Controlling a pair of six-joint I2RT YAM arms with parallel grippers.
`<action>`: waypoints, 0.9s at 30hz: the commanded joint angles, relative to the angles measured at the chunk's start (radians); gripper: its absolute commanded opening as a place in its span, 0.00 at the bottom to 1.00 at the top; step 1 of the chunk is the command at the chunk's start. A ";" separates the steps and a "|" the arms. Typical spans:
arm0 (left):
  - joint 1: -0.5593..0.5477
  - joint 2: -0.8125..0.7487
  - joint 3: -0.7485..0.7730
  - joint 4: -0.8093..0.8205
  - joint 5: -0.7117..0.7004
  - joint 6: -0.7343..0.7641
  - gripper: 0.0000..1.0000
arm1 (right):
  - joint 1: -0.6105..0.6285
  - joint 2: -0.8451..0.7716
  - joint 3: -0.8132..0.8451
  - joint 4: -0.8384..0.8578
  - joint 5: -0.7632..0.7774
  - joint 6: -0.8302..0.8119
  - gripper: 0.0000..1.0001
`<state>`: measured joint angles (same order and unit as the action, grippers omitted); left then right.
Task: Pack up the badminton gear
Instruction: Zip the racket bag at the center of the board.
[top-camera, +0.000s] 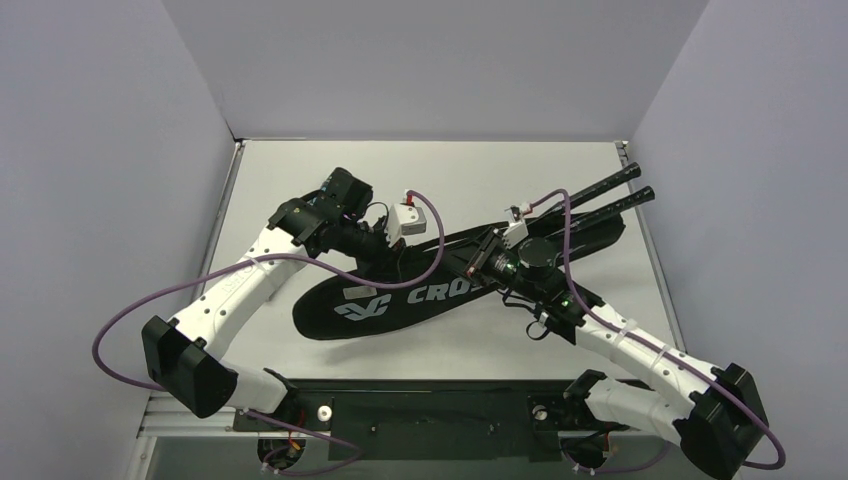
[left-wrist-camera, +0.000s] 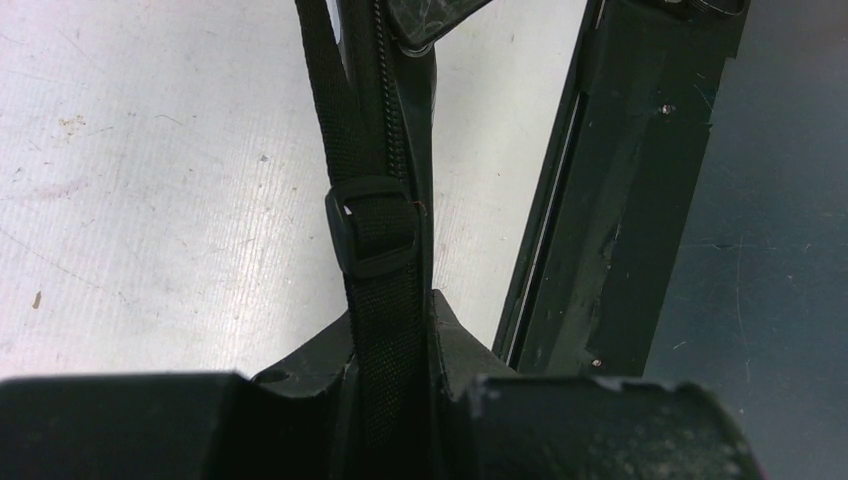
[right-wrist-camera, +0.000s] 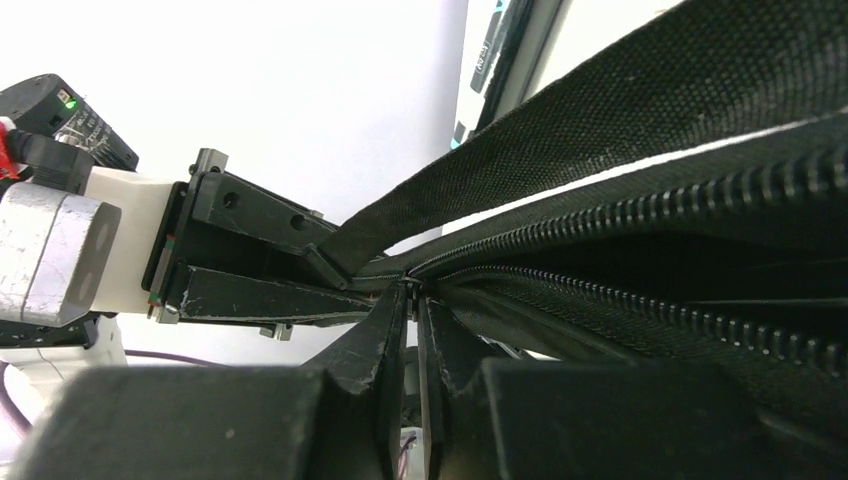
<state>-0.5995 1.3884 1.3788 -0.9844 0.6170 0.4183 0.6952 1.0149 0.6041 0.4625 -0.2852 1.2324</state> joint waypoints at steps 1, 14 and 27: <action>-0.005 -0.041 0.066 0.095 0.104 -0.002 0.00 | 0.001 -0.037 -0.010 0.068 0.057 -0.001 0.00; -0.003 -0.044 0.054 0.086 0.097 0.011 0.00 | -0.061 -0.166 -0.014 -0.132 0.062 -0.049 0.00; 0.004 -0.059 0.053 0.043 0.092 0.068 0.00 | -0.257 -0.199 0.094 -0.442 -0.062 -0.165 0.00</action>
<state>-0.6060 1.3884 1.3792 -0.9836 0.6315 0.4412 0.4892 0.8234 0.6323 0.1432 -0.3454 1.1458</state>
